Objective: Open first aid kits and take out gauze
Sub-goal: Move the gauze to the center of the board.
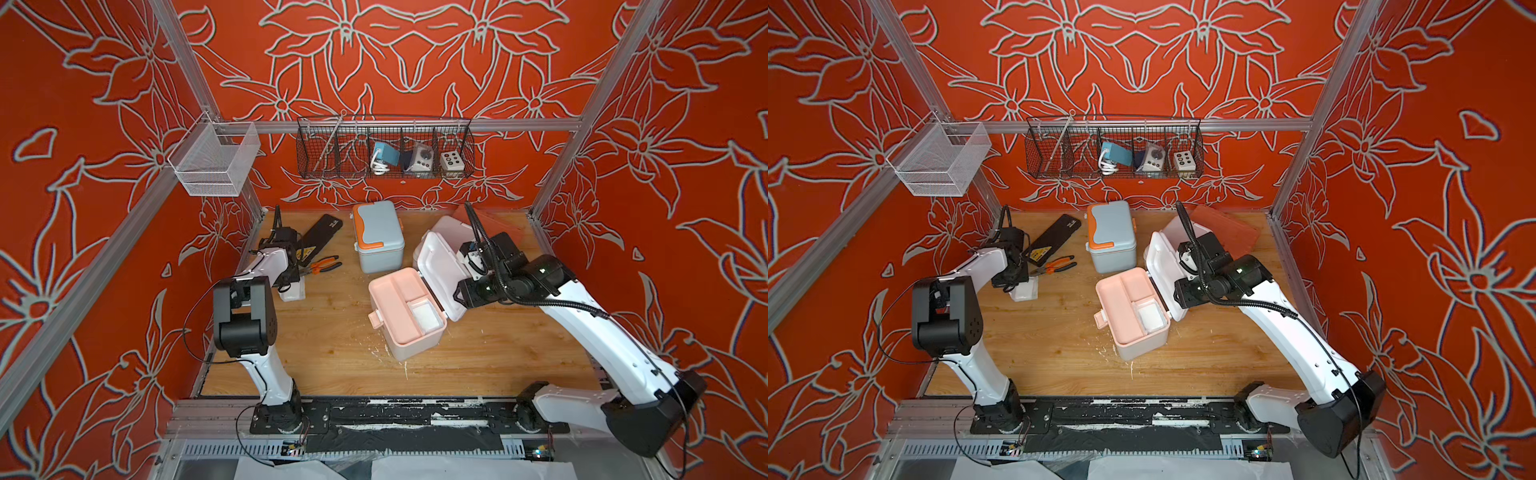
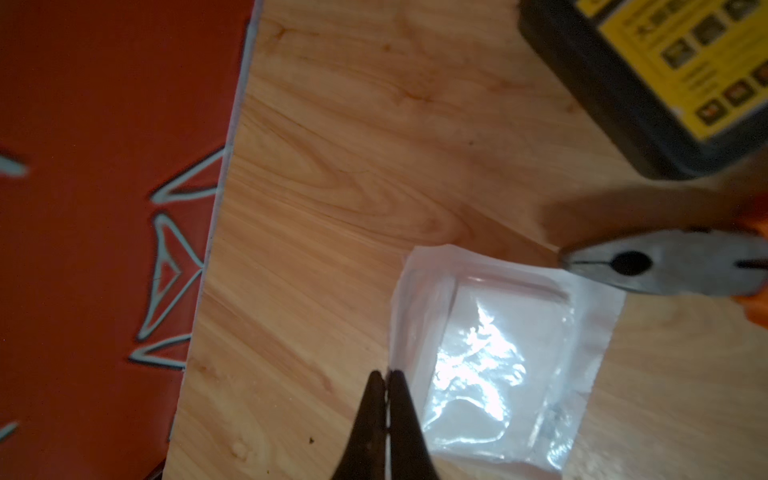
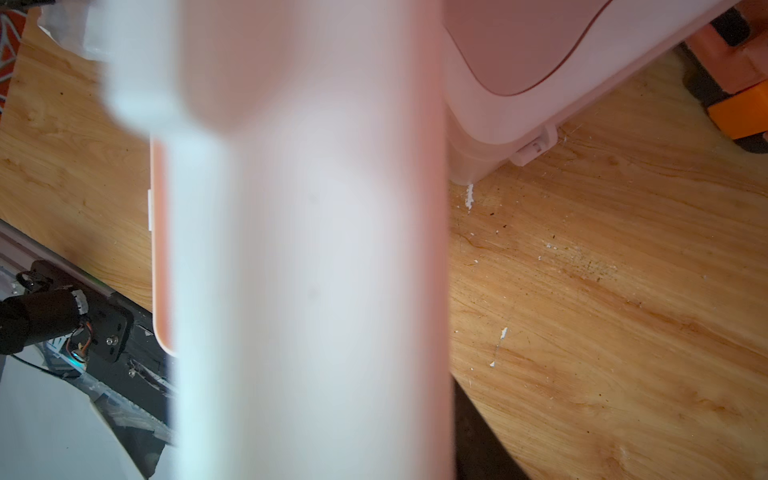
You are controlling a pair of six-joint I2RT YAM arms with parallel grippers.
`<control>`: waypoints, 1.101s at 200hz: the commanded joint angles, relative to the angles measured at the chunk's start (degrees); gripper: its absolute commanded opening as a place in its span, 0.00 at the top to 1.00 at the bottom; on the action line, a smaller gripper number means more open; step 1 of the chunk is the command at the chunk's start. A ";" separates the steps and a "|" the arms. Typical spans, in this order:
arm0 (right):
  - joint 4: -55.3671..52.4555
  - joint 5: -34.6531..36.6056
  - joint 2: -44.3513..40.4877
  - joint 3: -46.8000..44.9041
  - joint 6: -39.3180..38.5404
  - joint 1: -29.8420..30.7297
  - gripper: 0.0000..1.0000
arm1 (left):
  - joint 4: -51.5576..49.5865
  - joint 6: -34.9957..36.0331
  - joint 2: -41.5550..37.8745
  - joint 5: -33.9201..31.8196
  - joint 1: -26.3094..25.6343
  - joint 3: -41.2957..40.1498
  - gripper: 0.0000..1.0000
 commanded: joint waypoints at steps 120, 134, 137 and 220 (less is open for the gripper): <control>-2.29 0.50 1.09 3.19 -0.85 -0.34 0.47 | -1.97 -4.25 -3.58 8.31 4.76 5.64 0.33; -2.29 0.52 0.89 3.51 -0.96 -0.27 0.46 | -0.89 -5.35 -7.89 16.33 4.79 5.10 0.24; -2.36 0.53 0.87 3.57 -0.89 -0.33 0.46 | -0.68 -5.63 -8.93 17.74 4.75 4.89 0.23; -2.16 0.50 0.68 4.83 -1.29 -0.32 0.39 | 1.22 -21.13 -36.53 41.82 -13.16 -4.41 0.08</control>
